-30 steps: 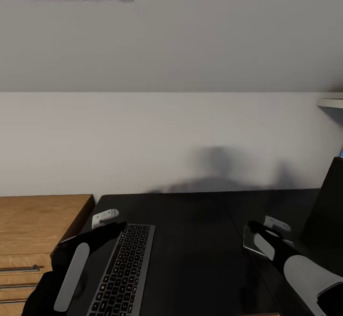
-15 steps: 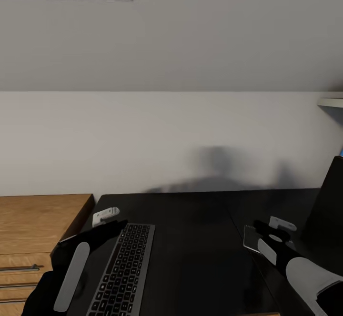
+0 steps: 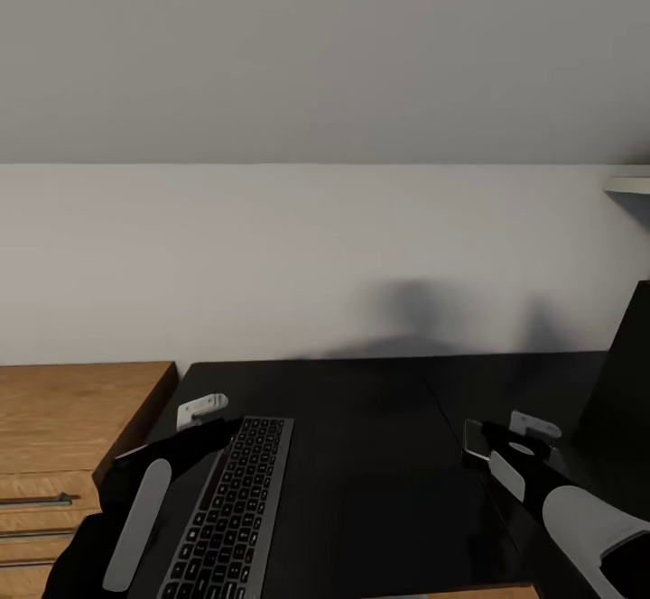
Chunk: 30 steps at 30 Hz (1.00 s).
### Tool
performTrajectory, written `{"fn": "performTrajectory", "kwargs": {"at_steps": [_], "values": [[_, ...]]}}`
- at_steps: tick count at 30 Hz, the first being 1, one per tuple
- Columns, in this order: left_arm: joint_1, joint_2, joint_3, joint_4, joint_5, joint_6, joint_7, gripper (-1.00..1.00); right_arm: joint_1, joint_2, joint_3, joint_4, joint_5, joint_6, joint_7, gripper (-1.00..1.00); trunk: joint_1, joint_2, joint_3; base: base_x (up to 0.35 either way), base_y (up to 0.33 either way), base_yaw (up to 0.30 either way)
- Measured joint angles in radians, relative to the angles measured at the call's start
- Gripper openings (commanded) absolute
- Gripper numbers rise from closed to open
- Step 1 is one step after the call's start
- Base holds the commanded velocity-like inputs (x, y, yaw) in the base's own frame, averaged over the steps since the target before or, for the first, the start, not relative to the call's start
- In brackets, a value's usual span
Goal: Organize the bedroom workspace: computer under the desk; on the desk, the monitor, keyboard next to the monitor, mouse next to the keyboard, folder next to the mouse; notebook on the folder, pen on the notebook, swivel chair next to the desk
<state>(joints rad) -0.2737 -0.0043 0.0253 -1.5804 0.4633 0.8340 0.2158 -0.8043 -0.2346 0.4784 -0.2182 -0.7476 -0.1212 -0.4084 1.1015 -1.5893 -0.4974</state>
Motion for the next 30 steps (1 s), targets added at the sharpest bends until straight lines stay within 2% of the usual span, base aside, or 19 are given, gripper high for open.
{"fn": "performTrajectory", "kwargs": {"at_steps": [30], "values": [[0.0, 0.003, 0.001, 0.038, -0.002, 0.001, 0.001, 1.0, 0.0, 0.002, -0.002, 0.001, -0.004, -0.013, -0.002, 1.0, 0.004, -0.007, -0.003, 0.0, 0.0, 0.0]]}}
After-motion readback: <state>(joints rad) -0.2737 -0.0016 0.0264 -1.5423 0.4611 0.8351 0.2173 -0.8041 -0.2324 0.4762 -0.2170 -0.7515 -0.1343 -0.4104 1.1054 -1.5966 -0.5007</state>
